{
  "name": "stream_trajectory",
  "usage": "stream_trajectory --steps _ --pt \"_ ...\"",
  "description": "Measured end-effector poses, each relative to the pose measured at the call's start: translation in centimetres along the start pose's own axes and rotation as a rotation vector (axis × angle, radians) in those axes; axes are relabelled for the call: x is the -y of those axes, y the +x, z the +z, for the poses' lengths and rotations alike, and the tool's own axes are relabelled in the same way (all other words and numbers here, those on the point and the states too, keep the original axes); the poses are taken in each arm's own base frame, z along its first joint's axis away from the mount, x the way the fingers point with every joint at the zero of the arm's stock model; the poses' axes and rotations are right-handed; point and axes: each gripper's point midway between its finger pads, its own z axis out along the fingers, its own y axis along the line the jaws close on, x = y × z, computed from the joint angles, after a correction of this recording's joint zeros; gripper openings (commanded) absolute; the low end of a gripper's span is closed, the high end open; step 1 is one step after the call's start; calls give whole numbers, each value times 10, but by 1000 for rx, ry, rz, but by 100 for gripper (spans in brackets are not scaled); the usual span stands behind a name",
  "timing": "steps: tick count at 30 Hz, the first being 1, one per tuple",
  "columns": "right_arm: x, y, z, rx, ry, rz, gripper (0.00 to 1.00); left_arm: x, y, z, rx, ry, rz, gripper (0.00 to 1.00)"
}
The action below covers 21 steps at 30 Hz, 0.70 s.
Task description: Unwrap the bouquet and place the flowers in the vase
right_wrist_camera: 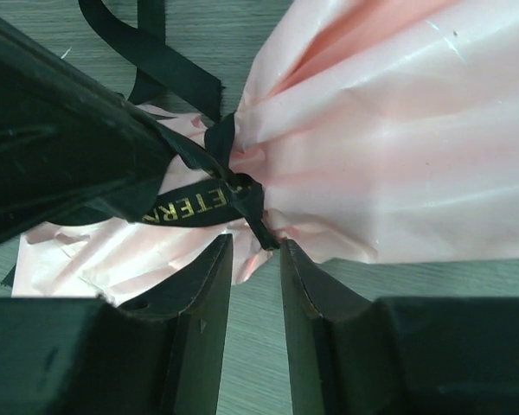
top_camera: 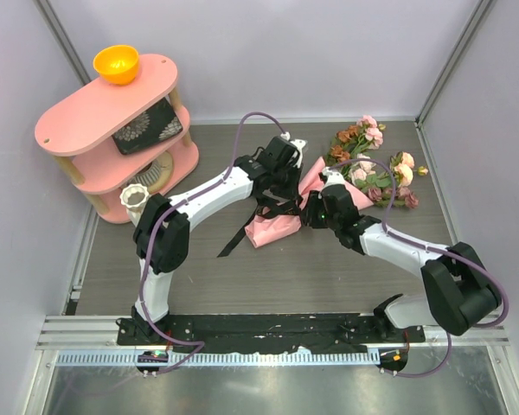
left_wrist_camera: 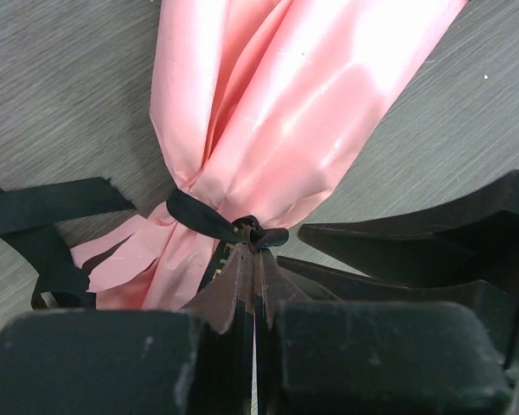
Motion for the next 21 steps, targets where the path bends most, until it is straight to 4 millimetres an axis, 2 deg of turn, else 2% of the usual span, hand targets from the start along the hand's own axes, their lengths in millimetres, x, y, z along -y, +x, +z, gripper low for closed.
stream_trajectory --steps 10,11,14,21 --pt "-10 -4 18 -9 -35 -30 33 4 1 0 -6 19 -4 0" --pt "-10 -3 20 -12 -39 -32 30 4 1 0 -8 22 -6 0" --pt "-11 0 22 -21 -43 -36 26 9 2 -1 -8 48 -20 0" --pt "-8 0 23 -17 -27 -37 25 21 -3 -11 15 103 -45 0"
